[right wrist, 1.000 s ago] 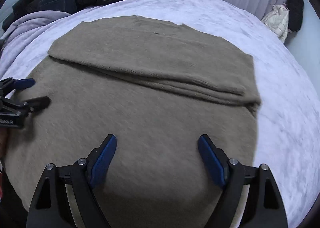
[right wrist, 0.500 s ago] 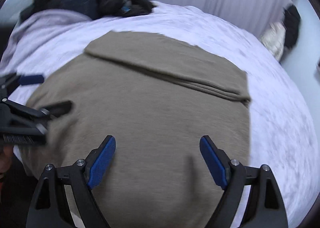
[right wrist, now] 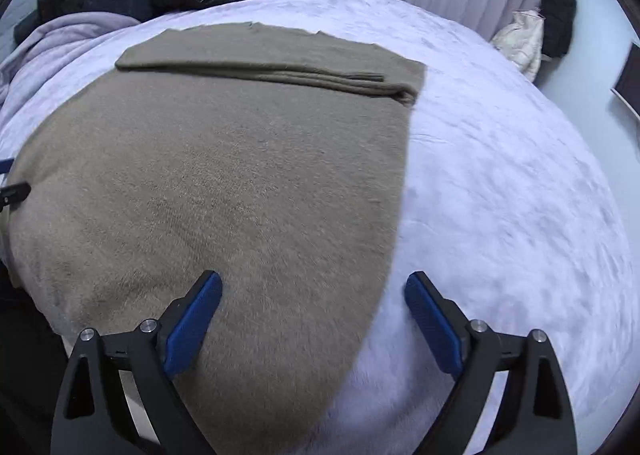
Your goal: Fold small clothes
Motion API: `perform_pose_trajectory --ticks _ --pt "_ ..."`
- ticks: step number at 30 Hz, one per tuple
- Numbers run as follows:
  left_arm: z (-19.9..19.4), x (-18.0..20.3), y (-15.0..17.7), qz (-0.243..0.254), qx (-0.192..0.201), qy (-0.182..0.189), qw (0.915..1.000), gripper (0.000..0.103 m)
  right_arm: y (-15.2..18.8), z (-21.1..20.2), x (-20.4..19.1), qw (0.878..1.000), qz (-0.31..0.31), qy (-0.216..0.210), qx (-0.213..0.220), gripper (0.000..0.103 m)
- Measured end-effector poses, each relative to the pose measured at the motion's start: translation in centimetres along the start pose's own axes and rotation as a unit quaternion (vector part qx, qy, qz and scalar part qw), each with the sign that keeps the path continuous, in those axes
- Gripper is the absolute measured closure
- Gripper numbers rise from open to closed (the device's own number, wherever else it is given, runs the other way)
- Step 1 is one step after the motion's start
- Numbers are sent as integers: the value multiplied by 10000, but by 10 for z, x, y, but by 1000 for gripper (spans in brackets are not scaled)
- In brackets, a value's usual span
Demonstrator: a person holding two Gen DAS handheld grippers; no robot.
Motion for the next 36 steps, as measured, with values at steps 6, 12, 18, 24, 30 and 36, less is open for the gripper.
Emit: perform_pose_trajectory --ticks 6,12,18,24,30,36 --pt "-3 78 -21 858 163 134 9961 0 14 -27 -90 9923 -1048 -529 382 9" --pt "9 69 9 1044 137 218 9942 0 52 -10 -94 9859 -1590 -487 191 7" --pt "-4 56 44 1276 37 106 9918 0 89 -18 -39 9824 -1859 -162 94 6" --pt "-40 79 8 1520 554 296 9864 0 84 -52 -54 9734 -2250 -197 400 6" --pt "7 91 -38 926 222 591 9937 0 21 -35 -90 9824 -1696 -528 573 6" --pt "6 87 10 1198 282 669 9901 0 25 -2 -78 9881 -1200 -940 205 4"
Point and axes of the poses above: each gripper's, at about its wrist camera, not at the fingertips, and z roughly the way its jaws point, x to its right, y to its underside, the point moved 8 cm from there along z, roughly the way its jaws point, and after that the axes turned 11 degrees about z, right-handed, at the moved point
